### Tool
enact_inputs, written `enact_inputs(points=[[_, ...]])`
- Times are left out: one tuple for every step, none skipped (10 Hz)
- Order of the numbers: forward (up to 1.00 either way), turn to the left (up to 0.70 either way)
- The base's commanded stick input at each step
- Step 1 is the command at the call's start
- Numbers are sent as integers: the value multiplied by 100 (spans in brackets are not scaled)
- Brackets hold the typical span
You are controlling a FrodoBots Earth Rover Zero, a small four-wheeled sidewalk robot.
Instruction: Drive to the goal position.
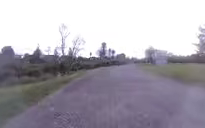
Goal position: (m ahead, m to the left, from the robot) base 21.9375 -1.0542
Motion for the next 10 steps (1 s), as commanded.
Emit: enact_inputs(points=[[85, -34], [85, -34], [85, -34], [85, -34], [85, -34], [85, -34], [85, -34], [85, -34], [85, 0], [85, 0]])
